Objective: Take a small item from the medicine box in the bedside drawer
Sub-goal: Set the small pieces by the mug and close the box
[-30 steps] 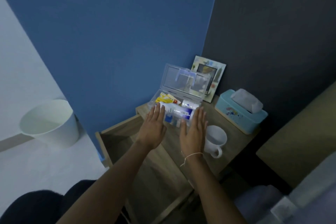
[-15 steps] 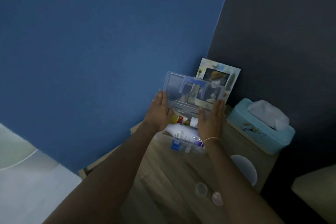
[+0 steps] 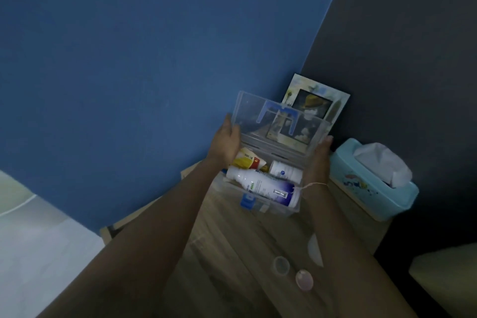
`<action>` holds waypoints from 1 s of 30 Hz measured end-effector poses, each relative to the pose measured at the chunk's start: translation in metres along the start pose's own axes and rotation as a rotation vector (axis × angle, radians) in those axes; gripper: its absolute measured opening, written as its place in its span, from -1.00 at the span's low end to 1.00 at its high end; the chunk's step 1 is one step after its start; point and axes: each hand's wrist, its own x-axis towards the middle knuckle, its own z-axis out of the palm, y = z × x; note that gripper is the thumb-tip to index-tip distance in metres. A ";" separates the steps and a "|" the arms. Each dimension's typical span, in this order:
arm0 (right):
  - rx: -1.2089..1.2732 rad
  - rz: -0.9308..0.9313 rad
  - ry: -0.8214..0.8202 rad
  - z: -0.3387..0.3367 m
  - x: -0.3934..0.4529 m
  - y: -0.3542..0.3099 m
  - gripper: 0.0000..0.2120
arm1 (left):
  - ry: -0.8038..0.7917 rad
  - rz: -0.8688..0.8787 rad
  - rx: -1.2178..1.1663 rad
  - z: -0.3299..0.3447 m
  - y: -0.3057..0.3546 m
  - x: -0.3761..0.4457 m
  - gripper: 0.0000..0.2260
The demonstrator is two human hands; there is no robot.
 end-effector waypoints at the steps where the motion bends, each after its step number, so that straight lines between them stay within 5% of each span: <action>1: 0.048 0.037 -0.004 -0.005 0.003 -0.004 -0.44 | 0.020 -0.048 -0.084 -0.002 0.003 -0.002 -0.53; 5: 0.108 0.168 -0.112 -0.027 -0.008 -0.017 -0.42 | 0.054 -0.211 -0.548 -0.013 0.011 -0.017 -0.34; 7: 0.071 0.189 -0.151 -0.032 -0.015 -0.022 -0.39 | 0.030 -0.188 -0.596 -0.020 0.010 -0.032 -0.26; 10: -0.298 0.072 -0.200 -0.039 -0.028 -0.022 -0.61 | -0.058 -0.169 -0.492 -0.027 -0.002 -0.054 -0.13; 12: -0.557 -0.063 -0.285 -0.046 -0.040 -0.016 -0.63 | -0.013 -0.148 -0.335 -0.030 -0.012 -0.066 -0.24; 16: -0.762 -0.195 -0.450 -0.053 -0.059 -0.002 -0.27 | 0.011 0.001 -0.014 -0.034 -0.028 -0.083 -0.60; 20: -0.756 -0.102 -0.507 -0.048 -0.066 0.005 -0.02 | -0.038 0.033 0.189 -0.032 -0.032 -0.087 -0.61; 30: -0.938 -0.170 -0.526 -0.052 -0.064 0.019 0.05 | -0.020 0.045 0.266 -0.024 -0.032 -0.090 -0.59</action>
